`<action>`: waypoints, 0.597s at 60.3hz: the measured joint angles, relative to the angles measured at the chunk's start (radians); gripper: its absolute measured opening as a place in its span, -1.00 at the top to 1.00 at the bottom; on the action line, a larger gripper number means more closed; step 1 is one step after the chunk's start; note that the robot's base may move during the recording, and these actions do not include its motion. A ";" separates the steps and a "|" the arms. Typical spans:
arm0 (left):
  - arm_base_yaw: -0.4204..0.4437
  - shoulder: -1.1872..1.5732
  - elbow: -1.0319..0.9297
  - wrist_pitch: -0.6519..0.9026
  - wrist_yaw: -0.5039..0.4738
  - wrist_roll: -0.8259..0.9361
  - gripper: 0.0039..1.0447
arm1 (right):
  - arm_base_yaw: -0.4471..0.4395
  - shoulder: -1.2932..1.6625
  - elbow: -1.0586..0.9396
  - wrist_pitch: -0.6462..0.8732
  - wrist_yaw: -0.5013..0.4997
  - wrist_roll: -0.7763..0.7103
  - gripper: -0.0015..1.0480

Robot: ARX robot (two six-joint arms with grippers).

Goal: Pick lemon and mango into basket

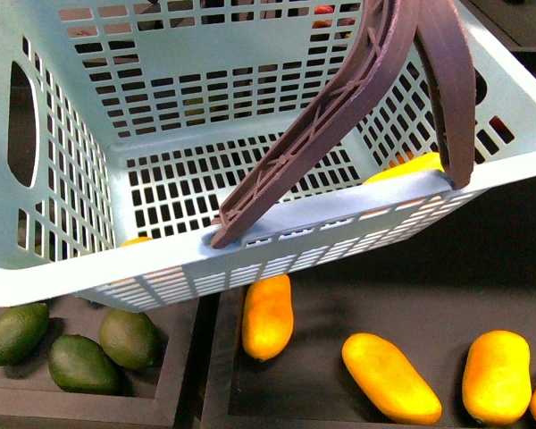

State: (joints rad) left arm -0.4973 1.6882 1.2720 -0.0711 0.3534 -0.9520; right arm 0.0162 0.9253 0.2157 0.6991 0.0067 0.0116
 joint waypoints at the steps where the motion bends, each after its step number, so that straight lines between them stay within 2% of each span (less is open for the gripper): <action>1: 0.000 0.000 0.000 0.000 0.001 0.000 0.92 | -0.003 -0.006 -0.004 0.000 0.000 -0.001 0.96; 36: 0.000 0.000 0.000 0.000 0.002 0.000 0.92 | -0.013 -0.305 -0.156 -0.148 -0.006 -0.006 0.96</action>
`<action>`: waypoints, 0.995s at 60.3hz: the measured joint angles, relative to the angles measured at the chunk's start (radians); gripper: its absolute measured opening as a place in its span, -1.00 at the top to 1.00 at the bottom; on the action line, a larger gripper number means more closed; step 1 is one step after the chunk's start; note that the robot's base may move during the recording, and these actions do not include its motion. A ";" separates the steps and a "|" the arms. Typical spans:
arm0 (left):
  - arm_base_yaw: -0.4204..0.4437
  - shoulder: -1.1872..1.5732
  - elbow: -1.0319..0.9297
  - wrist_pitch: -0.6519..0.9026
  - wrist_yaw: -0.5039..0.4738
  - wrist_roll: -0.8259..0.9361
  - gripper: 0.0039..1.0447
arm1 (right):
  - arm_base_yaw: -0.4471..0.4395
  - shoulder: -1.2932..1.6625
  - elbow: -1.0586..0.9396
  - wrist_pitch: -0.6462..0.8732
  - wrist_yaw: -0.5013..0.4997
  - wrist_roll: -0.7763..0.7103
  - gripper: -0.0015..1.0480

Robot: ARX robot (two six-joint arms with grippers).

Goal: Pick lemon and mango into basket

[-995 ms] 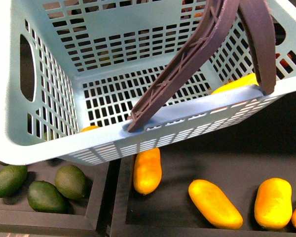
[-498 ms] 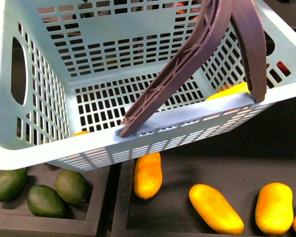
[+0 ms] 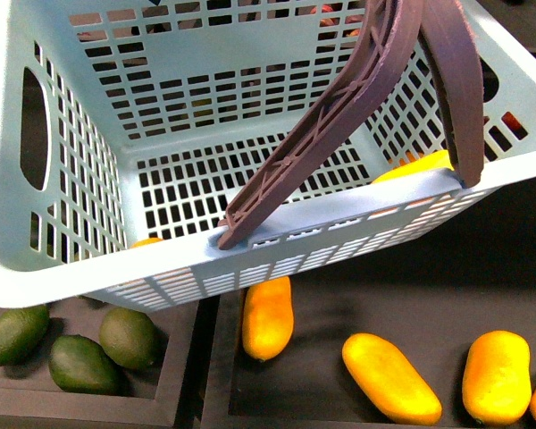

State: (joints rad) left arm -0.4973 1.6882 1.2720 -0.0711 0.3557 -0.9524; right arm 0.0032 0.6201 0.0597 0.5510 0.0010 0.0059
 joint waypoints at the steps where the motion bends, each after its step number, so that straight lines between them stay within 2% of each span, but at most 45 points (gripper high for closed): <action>1: 0.000 0.000 0.000 0.000 0.000 0.000 0.92 | 0.000 -0.005 -0.002 -0.004 0.000 0.000 0.96; 16: 0.000 0.000 0.000 0.000 0.004 -0.001 0.92 | 0.000 -0.091 -0.042 -0.033 0.000 0.000 0.96; 60: 0.000 0.000 0.000 0.000 0.004 -0.002 0.92 | 0.000 -0.401 -0.042 -0.331 0.000 0.000 0.96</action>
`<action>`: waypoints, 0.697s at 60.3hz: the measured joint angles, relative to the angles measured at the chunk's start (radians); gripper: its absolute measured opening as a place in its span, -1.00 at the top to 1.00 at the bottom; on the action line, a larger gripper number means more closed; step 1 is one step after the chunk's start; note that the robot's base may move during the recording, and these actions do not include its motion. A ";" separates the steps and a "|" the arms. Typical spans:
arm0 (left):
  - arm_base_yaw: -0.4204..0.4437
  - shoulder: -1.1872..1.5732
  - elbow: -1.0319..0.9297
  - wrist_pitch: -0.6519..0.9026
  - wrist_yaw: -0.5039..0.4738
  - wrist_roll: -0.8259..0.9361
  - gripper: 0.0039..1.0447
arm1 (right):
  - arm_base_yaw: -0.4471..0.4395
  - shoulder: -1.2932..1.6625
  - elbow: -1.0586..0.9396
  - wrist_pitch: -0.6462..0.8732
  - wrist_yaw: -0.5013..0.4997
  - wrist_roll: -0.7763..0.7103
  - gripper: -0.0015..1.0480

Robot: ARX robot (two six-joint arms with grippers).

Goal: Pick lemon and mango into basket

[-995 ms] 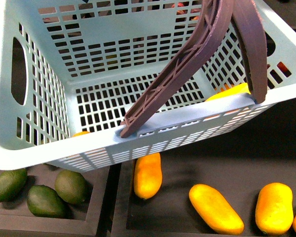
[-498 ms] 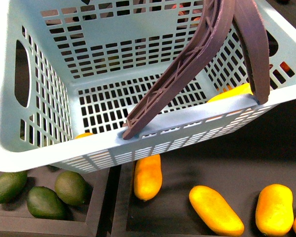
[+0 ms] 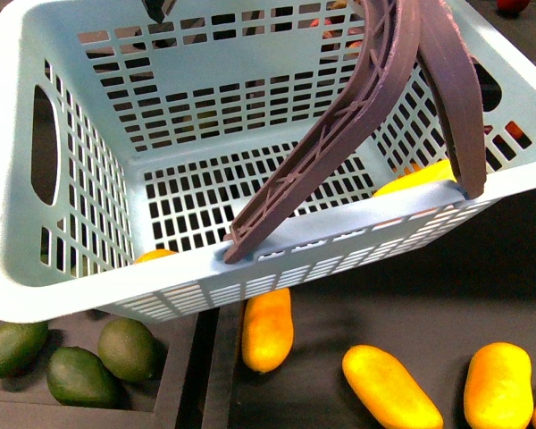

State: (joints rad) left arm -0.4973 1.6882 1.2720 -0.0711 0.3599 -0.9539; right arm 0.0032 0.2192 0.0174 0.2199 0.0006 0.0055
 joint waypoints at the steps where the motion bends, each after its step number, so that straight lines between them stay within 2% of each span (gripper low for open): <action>1: 0.000 0.000 0.000 0.000 0.000 0.000 0.92 | 0.000 -0.005 0.000 -0.005 0.000 0.000 0.96; 11: 0.000 0.000 0.000 0.000 -0.001 0.000 0.92 | 0.000 -0.047 0.000 -0.048 0.000 0.000 0.96; 15: 0.000 0.000 0.000 0.000 0.000 0.000 0.92 | 0.000 -0.175 0.000 -0.204 0.001 0.000 0.96; 25: 0.000 0.000 0.000 0.000 0.001 0.000 0.92 | 0.000 -0.212 0.000 -0.218 0.000 -0.001 0.93; 30: 0.000 0.000 0.000 0.000 0.002 -0.002 0.92 | 0.000 -0.212 0.000 -0.218 0.000 -0.002 0.67; 38: 0.000 0.000 0.000 0.000 -0.001 0.001 0.92 | 0.000 -0.212 0.000 -0.218 0.000 -0.002 0.10; 42: 0.000 0.000 0.000 0.000 0.000 0.001 0.92 | 0.000 -0.213 0.000 -0.218 0.000 -0.002 -0.10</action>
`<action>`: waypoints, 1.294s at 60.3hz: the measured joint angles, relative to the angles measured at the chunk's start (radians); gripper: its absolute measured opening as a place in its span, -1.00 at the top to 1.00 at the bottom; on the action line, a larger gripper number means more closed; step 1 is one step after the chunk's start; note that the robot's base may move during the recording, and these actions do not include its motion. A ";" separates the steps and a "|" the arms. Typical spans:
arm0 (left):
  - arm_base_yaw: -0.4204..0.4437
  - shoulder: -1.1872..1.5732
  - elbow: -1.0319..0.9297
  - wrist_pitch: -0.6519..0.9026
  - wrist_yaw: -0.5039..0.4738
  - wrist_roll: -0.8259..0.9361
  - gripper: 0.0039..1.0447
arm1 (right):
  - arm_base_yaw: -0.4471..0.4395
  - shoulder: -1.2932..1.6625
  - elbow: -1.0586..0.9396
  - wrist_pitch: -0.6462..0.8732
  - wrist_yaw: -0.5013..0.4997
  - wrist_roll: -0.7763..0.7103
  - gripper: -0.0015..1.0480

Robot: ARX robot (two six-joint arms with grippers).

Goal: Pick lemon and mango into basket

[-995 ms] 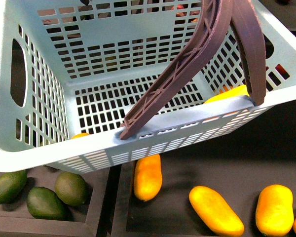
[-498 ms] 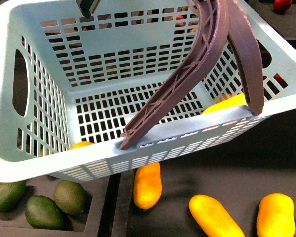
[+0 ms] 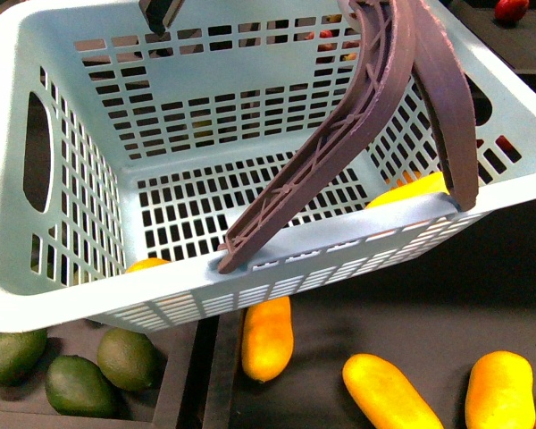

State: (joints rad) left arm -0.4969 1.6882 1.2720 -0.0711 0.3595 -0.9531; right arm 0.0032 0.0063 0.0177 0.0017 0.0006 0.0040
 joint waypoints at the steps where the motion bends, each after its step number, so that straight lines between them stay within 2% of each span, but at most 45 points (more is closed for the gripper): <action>1: 0.000 0.000 0.000 0.000 0.000 0.000 0.92 | 0.000 0.000 0.000 0.000 0.000 0.000 -0.13; 12: 0.000 0.000 0.000 0.000 0.000 0.000 0.92 | 0.000 0.000 0.000 0.000 0.000 0.000 -0.75; 15: 0.000 0.000 0.000 0.000 0.000 0.000 0.92 | 0.000 0.000 0.000 0.000 0.000 0.000 -0.86; 29: -0.013 0.000 0.000 0.000 0.027 -0.010 0.92 | 0.000 -0.001 0.000 -0.002 0.003 0.000 -0.83; 53: -0.002 -0.001 0.000 0.000 -0.009 -0.002 0.92 | 0.000 -0.004 0.000 -0.003 0.003 0.000 -0.83; 78: 0.000 -0.002 0.000 0.000 0.006 -0.002 0.92 | 0.000 -0.004 0.000 -0.003 0.002 0.000 -0.83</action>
State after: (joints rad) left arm -0.4969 1.6867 1.2716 -0.0711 0.3653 -0.9550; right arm 0.0036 0.0025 0.0174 -0.0013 0.0021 0.0036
